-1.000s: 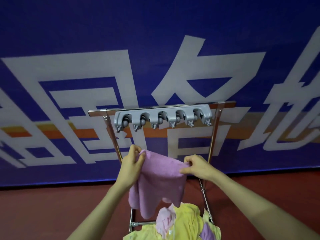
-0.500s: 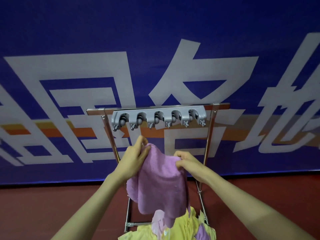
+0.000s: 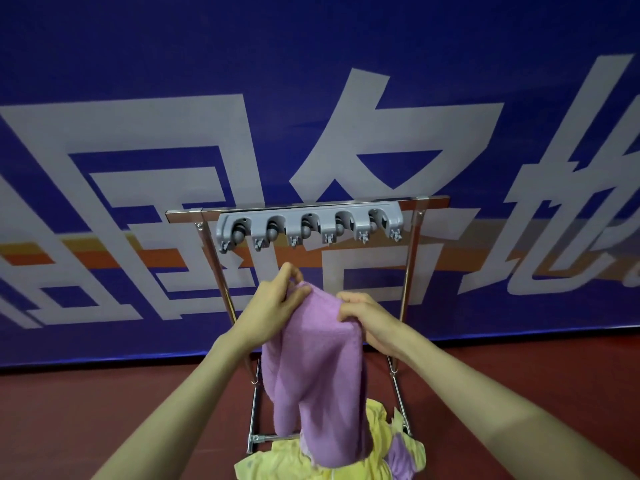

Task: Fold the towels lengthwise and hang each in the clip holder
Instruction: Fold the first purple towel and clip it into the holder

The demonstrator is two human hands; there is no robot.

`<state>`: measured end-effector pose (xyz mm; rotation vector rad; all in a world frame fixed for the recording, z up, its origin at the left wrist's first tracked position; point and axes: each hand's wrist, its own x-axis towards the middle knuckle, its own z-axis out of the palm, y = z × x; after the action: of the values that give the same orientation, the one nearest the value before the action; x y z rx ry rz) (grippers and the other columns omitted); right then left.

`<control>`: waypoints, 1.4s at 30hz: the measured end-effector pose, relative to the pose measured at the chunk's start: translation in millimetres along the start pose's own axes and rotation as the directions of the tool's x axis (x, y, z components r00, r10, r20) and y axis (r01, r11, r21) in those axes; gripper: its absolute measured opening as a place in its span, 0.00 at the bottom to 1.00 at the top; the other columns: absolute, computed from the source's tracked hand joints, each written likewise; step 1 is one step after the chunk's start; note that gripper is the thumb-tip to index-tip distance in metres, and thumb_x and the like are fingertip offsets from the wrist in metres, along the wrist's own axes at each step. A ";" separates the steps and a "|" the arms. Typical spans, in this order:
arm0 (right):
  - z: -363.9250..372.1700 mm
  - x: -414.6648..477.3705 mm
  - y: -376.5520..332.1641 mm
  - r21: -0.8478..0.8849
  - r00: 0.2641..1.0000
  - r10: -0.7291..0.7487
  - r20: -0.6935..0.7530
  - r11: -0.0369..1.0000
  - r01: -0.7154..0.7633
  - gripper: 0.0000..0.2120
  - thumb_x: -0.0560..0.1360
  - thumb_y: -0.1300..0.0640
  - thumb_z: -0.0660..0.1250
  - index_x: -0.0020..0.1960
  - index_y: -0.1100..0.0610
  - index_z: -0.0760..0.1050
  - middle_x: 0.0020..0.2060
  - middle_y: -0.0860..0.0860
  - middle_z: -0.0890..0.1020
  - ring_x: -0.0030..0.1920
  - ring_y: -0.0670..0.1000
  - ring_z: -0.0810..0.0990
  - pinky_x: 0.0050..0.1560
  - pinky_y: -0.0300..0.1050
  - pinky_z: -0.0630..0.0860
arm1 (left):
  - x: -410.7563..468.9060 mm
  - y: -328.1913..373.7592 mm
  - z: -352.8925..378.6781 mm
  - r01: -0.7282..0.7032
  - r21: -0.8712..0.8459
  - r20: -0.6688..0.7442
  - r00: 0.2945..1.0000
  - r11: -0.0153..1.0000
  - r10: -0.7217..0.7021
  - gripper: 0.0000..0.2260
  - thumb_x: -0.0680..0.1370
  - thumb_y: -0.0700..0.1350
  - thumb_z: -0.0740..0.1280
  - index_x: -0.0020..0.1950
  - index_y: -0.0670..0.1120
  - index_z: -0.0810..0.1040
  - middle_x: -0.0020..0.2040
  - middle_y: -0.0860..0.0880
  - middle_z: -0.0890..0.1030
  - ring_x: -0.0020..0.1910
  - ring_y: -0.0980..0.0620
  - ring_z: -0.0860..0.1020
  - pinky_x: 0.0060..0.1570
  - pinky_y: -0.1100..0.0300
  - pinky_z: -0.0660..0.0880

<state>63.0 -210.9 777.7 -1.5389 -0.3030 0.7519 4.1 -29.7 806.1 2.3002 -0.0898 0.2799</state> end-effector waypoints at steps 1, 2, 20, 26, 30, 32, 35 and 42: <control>0.5 -1.1 -2.2 -0.043 1.000 -0.016 0.006 0.999 0.016 0.09 0.62 0.61 0.64 0.28 0.52 0.65 0.28 0.48 0.67 0.31 0.47 0.65 0.31 0.42 0.59 | -1.6 -2.7 0.5 0.014 -0.053 0.004 1.000 0.998 -0.014 0.08 0.79 0.47 0.65 0.47 0.46 0.68 0.26 0.54 0.73 0.26 0.58 0.67 0.29 0.67 0.64; 1.1 -2.4 -5.0 -0.101 0.999 -0.032 0.028 0.994 0.035 0.08 0.63 0.60 0.66 0.29 0.52 0.68 0.28 0.48 0.69 0.32 0.46 0.67 0.32 0.41 0.61 | -3.9 -4.8 0.2 0.036 -0.110 0.018 0.999 0.993 -0.035 0.09 0.77 0.47 0.68 0.47 0.46 0.69 0.26 0.55 0.75 0.27 0.59 0.67 0.30 0.67 0.64; -9.9 -14.1 -70.0 0.115 0.967 -0.201 -0.158 0.969 0.220 0.02 0.76 0.63 0.66 0.45 0.60 0.77 0.36 0.52 0.78 0.29 0.43 0.77 0.32 0.34 0.73 | -87.6 -92.5 21.4 0.565 -0.403 0.236 0.824 0.720 -0.515 0.11 0.71 0.40 0.75 0.51 0.39 0.82 0.47 0.43 0.86 0.48 0.43 0.83 0.50 0.56 0.79; -20.0 -17.1 -73.9 0.305 0.950 -0.190 -0.247 0.916 0.262 0.04 0.77 0.63 0.63 0.43 0.58 0.74 0.36 0.52 0.77 0.33 0.47 0.75 0.35 0.39 0.70 | -91.6 -89.2 32.0 0.548 -0.698 0.190 0.762 0.461 -0.619 0.09 0.77 0.40 0.67 0.50 0.34 0.74 0.45 0.32 0.79 0.43 0.34 0.80 0.46 0.37 0.78; -33.4 -19.4 -56.8 0.280 0.969 -0.133 -0.209 0.941 0.189 0.08 0.76 0.65 0.62 0.39 0.58 0.73 0.33 0.51 0.76 0.33 0.47 0.73 0.36 0.39 0.68 | -72.2 -64.5 20.4 0.430 -0.769 0.090 0.805 0.473 -0.586 0.06 0.78 0.41 0.65 0.50 0.38 0.76 0.44 0.41 0.82 0.44 0.44 0.80 0.43 0.53 0.78; -39.7 -18.3 -40.2 0.239 0.978 -0.090 -0.189 0.962 0.135 0.10 0.75 0.66 0.62 0.37 0.57 0.73 0.32 0.50 0.75 0.34 0.48 0.72 0.37 0.41 0.65 | -61.8 -50.0 10.0 0.380 -0.768 0.064 0.846 0.515 -0.530 0.09 0.78 0.43 0.66 0.53 0.38 0.78 0.46 0.42 0.83 0.45 0.45 0.81 0.46 0.54 0.76; -44.5 -16.3 -6.5 0.130 0.982 -0.015 -0.190 0.991 0.040 0.14 0.75 0.67 0.61 0.33 0.56 0.75 0.32 0.52 0.74 0.36 0.49 0.71 0.36 0.44 0.62 | -47.3 -26.0 -7.6 0.334 -0.724 0.053 0.899 0.603 -0.434 0.09 0.79 0.44 0.64 0.52 0.41 0.80 0.43 0.45 0.84 0.42 0.49 0.81 0.41 0.59 0.77; -24.3 -27.0 39.0 -0.034 0.974 0.194 -0.116 0.979 -0.199 0.05 0.73 0.65 0.66 0.47 0.57 0.76 0.36 0.54 0.80 0.35 0.51 0.77 0.37 0.43 0.72 | -22.1 22.0 -26.1 0.213 -0.422 0.171 0.973 0.881 -0.153 0.09 0.81 0.44 0.61 0.47 0.47 0.80 0.40 0.53 0.81 0.40 0.60 0.78 0.42 0.71 0.73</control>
<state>48.3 -251.5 746.4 -1.6640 -0.0850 0.8134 -25.3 -26.0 833.9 1.8566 0.0007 0.0024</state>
